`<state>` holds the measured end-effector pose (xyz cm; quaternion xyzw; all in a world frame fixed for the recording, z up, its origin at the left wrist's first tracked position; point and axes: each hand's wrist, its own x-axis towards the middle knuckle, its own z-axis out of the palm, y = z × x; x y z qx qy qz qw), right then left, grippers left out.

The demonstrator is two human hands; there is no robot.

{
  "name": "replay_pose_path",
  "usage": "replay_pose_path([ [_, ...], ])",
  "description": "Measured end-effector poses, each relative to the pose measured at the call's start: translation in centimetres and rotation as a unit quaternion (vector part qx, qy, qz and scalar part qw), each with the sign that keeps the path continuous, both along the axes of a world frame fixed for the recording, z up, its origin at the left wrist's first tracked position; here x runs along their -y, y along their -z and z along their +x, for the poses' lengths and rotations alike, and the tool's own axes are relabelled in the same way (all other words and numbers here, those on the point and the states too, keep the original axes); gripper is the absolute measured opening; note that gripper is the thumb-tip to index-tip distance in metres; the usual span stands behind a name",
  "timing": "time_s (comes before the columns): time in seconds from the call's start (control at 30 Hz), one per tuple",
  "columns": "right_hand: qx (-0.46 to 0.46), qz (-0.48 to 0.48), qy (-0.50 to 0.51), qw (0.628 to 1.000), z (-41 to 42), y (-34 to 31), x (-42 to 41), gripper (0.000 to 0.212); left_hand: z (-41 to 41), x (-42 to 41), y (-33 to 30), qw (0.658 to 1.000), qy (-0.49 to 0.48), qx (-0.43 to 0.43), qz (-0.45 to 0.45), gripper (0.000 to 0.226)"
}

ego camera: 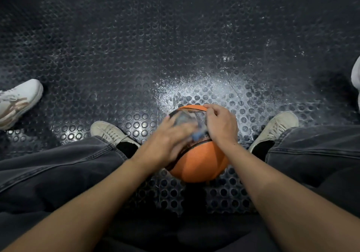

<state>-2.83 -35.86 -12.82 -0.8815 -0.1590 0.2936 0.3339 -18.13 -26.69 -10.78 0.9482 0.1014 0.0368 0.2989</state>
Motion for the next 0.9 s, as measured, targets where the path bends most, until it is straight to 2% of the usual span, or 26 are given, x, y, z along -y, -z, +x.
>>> replay_pose_path([
  [0.07,0.005,-0.009,0.012,1.0,-0.2,-0.1,-0.1,0.034,2.4,-0.3,-0.7,0.989,-0.129,0.005,-0.072,0.032],
  [0.13,0.006,-0.02,0.034,0.999,-0.2,-0.3,-0.3,0.032,2.2,0.5,-0.7,0.986,-0.154,-0.007,-0.055,0.03],
  [0.2,0.002,-0.021,0.031,0.999,0.2,-0.1,-0.3,0.031,0.1,1.2,-0.5,0.999,-0.04,-0.024,0.003,0.034],
  [0.27,-0.003,-0.007,0.009,1.0,0.6,0.3,0.0,0.031,-1.9,0.2,-0.5,0.994,0.099,-0.022,0.045,0.039],
  [0.33,-0.003,0.004,-0.021,1.0,0.5,0.7,0.0,0.031,-1.8,-1.8,-0.4,0.986,0.159,-0.021,0.047,0.04],
  [0.37,0.001,0.008,-0.025,1.0,0.4,0.9,-0.1,0.031,-1.0,-2.4,-0.3,0.991,0.131,-0.014,0.021,0.038],
  [0.4,0.006,0.009,-0.026,1.0,0.3,1.0,-0.2,0.031,0.0,-2.8,-0.2,0.998,0.053,-0.008,-0.025,0.037],
  [0.47,0.015,0.009,-0.015,1.0,-0.1,0.8,-0.5,0.029,1.6,-2.1,-0.3,0.982,-0.153,-0.02,-0.105,0.034],
  [0.5,0.021,0.004,-0.009,1.0,-0.2,0.7,-0.7,0.028,1.8,-1.4,-0.4,0.974,-0.198,-0.029,-0.105,0.032],
  [0.53,0.024,-0.006,-0.007,1.0,-0.1,0.5,-0.7,0.027,1.2,-0.7,-0.2,0.981,-0.174,-0.027,-0.079,0.031],
  [0.6,0.022,-0.015,-0.006,1.0,0.6,0.4,-0.5,0.027,-1.0,0.2,0.1,0.999,-0.018,-0.028,-0.009,0.034],
  [0.67,0.008,-0.008,-0.028,1.0,1.1,0.7,0.0,0.029,-2.8,-0.7,0.0,0.99,0.13,-0.018,0.051,0.037],
  [0.7,0.003,-0.003,-0.042,0.999,1.1,0.9,0.1,0.029,-3.0,-1.6,0.2,0.983,0.17,-0.012,0.066,0.038],
  [0.73,0.002,0.004,-0.049,0.999,0.9,1.0,0.1,0.03,-2.7,-2.3,0.3,0.984,0.17,-0.004,0.055,0.038],
  [0.77,0.006,0.011,-0.049,0.999,0.8,1.1,0.1,0.03,-1.7,-2.5,0.0,0.993,0.115,-0.003,0.014,0.037],
  [0.8,0.012,0.014,-0.048,0.999,0.5,1.2,0.1,0.031,-0.6,-2.2,-0.1,0.999,0.004,-0.009,-0.047,0.037],
  [0.83,0.018,0.014,-0.044,0.999,0.3,1.2,-0.1,0.032,0.5,-1.7,-0.2,0.989,-0.113,-0.015,-0.092,0.036],
  [0.87,0.023,0.011,-0.035,0.999,0.2,1.2,-0.1,0.032,1.2,-1.1,-0.5,0.975,-0.192,-0.029,-0.107,0.035],
  [0.9,0.029,0.004,-0.026,0.999,0.2,1.1,-0.2,0.031,1.1,-0.4,-0.7,0.975,-0.198,-0.034,-0.09,0.033],
])
